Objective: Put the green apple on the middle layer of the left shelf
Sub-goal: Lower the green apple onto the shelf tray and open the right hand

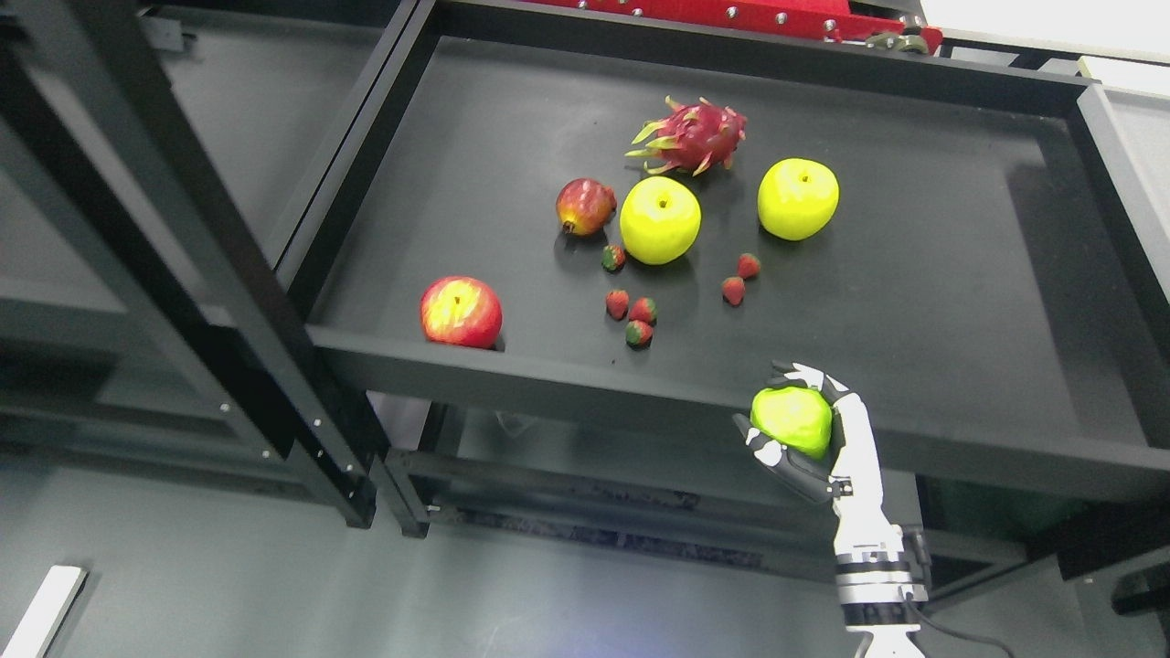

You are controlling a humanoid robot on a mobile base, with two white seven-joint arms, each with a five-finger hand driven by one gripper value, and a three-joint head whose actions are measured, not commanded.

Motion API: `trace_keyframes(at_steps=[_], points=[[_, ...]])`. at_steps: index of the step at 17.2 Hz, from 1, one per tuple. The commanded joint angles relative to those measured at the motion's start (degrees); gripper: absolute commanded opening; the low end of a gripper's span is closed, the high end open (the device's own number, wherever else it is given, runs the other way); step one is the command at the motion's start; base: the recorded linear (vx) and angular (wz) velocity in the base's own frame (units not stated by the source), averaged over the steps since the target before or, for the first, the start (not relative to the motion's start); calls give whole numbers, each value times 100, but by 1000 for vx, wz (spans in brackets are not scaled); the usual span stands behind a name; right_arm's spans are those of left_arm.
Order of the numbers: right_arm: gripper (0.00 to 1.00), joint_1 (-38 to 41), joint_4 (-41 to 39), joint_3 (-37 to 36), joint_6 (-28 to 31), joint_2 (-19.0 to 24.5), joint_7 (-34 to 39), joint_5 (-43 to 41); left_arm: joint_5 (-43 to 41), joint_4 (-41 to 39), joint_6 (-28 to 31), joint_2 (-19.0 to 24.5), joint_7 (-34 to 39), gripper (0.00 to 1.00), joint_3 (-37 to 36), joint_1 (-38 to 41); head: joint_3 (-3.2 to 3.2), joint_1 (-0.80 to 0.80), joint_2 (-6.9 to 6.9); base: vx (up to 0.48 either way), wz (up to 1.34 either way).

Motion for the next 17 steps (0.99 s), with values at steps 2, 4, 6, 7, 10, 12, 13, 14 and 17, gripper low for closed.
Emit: trace_keyframes(at_steps=[2, 4, 6, 7, 10, 12, 13, 14, 17], points=[[0, -12, 16, -94, 2, -130, -7, 114, 0, 0, 3, 100, -4, 100, 0, 53, 0, 0, 0, 220, -55], [0, -21, 24, -94, 2, -130, -7, 115, 0, 0, 3, 100, -4, 100, 0, 53, 0, 0, 0, 244, 5], [0, -21, 68, -94, 11, -130, -7, 123, 0, 0, 3, 100, -4, 100, 0, 53, 0, 0, 0, 246, 20], [0, -29, 112, -94, 19, -130, -7, 123, 0, 0, -6, 100, -4, 100, 0, 53, 0, 0, 0, 227, 20], [0, -108, 130, -103, 151, -112, -33, 132, 0, 0, 3, 100, -4, 100, 0, 53, 0, 0, 0, 194, 11], [0, -240, 130, -112, 326, -112, -59, 202, 0, 0, 3, 100, -4, 100, 0, 53, 0, 0, 0, 148, 0], [0, -267, 138, -112, 371, -112, -94, 281, 0, 0, 3, 100, 4, 100, 0, 53, 0, 0, 0, 149, 0], [0, -302, 156, -103, 406, -103, -164, 395, 0, 0, 3, 100, -4, 100, 0, 53, 0, 0, 0, 107, -6], [0, -320, 218, -103, 415, -98, -191, 440, 0, 0, -6, 100, 4, 100, 0, 53, 0, 0, 0, 75, 4]])
